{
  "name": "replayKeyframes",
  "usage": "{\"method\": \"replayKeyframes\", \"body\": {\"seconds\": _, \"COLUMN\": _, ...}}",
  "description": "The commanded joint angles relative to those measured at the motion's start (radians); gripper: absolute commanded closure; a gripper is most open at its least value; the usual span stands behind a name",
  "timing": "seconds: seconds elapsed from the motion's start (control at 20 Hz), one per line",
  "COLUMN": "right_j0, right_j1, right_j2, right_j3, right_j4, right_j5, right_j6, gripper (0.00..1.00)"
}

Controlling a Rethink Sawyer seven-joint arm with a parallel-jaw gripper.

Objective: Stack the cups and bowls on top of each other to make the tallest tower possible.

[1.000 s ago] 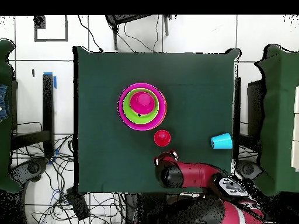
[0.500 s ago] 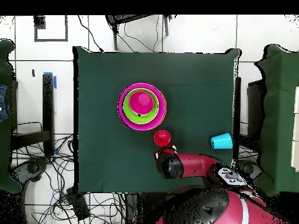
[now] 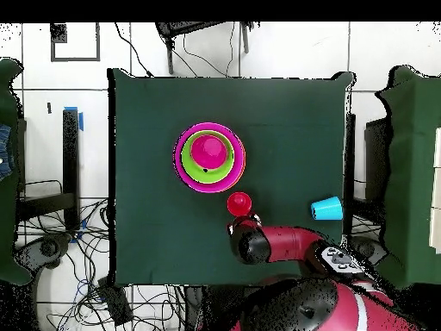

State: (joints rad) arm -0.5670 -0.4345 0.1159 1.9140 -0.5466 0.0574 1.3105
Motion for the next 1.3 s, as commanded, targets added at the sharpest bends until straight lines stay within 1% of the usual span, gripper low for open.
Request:
{"method": "replayKeyframes", "body": {"seconds": 0.05, "right_j0": 0.022, "right_j1": -0.125, "right_j2": 0.073, "right_j3": 0.073, "right_j4": -0.009, "right_j5": 0.061, "right_j6": 0.105, "gripper": 0.0}}
{"method": "replayKeyframes", "body": {"seconds": 0.1, "right_j0": 0.036, "right_j1": -0.184, "right_j2": 0.049, "right_j3": 0.134, "right_j4": 0.02, "right_j5": 0.05, "right_j6": 0.154, "gripper": 0.0}}
{"method": "replayKeyframes", "body": {"seconds": 0.15, "right_j0": 0.051, "right_j1": -0.209, "right_j2": 0.029, "right_j3": 0.159, "right_j4": 0.029, "right_j5": 0.037, "right_j6": 0.18, "gripper": 0.0}}
{"method": "replayKeyframes", "body": {"seconds": 0.2, "right_j0": 0.081, "right_j1": -0.25, "right_j2": -0.004, "right_j3": 0.194, "right_j4": 0.045, "right_j5": 0.027, "right_j6": 0.213, "gripper": 0.0}}
{"method": "replayKeyframes", "body": {"seconds": 0.3, "right_j0": 0.119, "right_j1": -0.293, "right_j2": -0.044, "right_j3": 0.235, "right_j4": 0.055, "right_j5": 0.02, "right_j6": 0.238, "gripper": 0.0}}
{"method": "replayKeyframes", "body": {"seconds": 0.4, "right_j0": 0.135, "right_j1": -0.33, "right_j2": -0.064, "right_j3": 0.271, "right_j4": 0.069, "right_j5": 0.018, "right_j6": 0.256, "gripper": 0.0}}
{"method": "replayKeyframes", "body": {"seconds": 0.55, "right_j0": 0.13, "right_j1": -0.4, "right_j2": -0.061, "right_j3": 0.328, "right_j4": 0.097, "right_j5": 0.051, "right_j6": 0.268, "gripper": 0.0}}
{"method": "replayKeyframes", "body": {"seconds": 0.6, "right_j0": 0.106, "right_j1": -0.436, "right_j2": -0.042, "right_j3": 0.356, "right_j4": 0.108, "right_j5": 0.076, "right_j6": 0.262, "gripper": 0.0}}
{"method": "replayKeyframes", "body": {"seconds": 0.65, "right_j0": 0.096, "right_j1": -0.456, "right_j2": -0.031, "right_j3": 0.374, "right_j4": 0.115, "right_j5": 0.089, "right_j6": 0.26, "gripper": 0.0}}
{"method": "replayKeyframes", "body": {"seconds": 0.7, "right_j0": 0.067, "right_j1": -0.486, "right_j2": -0.007, "right_j3": 0.393, "right_j4": 0.131, "right_j5": 0.121, "right_j6": 0.249, "gripper": 0.0}}
{"method": "replayKeyframes", "body": {"seconds": 0.8, "right_j0": 0.034, "right_j1": -0.503, "right_j2": 0.018, "right_j3": 0.407, "right_j4": 0.147, "right_j5": 0.144, "right_j6": 0.242, "gripper": 0.0}}
{"method": "replayKeyframes", "body": {"seconds": 0.9, "right_j0": 0.023, "right_j1": -0.487, "right_j2": 0.021, "right_j3": 0.396, "right_j4": 0.14, "right_j5": 0.143, "right_j6": 0.235, "gripper": 0.0}}
{"method": "replayKeyframes", "body": {"seconds": 1.0, "right_j0": 0.006, "right_j1": -0.453, "right_j2": 0.024, "right_j3": 0.369, "right_j4": 0.118, "right_j5": 0.128, "right_j6": 0.217, "gripper": 0.0}}
{"method": "replayKeyframes", "body": {"seconds": 1.05, "right_j0": -0.005, "right_j1": -0.449, "right_j2": 0.029, "right_j3": 0.365, "right_j4": 0.109, "right_j5": 0.128, "right_j6": 0.207, "gripper": 0.0}}
{"method": "replayKeyframes", "body": {"seconds": 1.3, "right_j0": -0.101, "right_j1": -0.392, "right_j2": 0.089, "right_j3": 0.275, "right_j4": 0.059, "right_j5": 0.168, "right_j6": 0.103, "gripper": 0.0}}
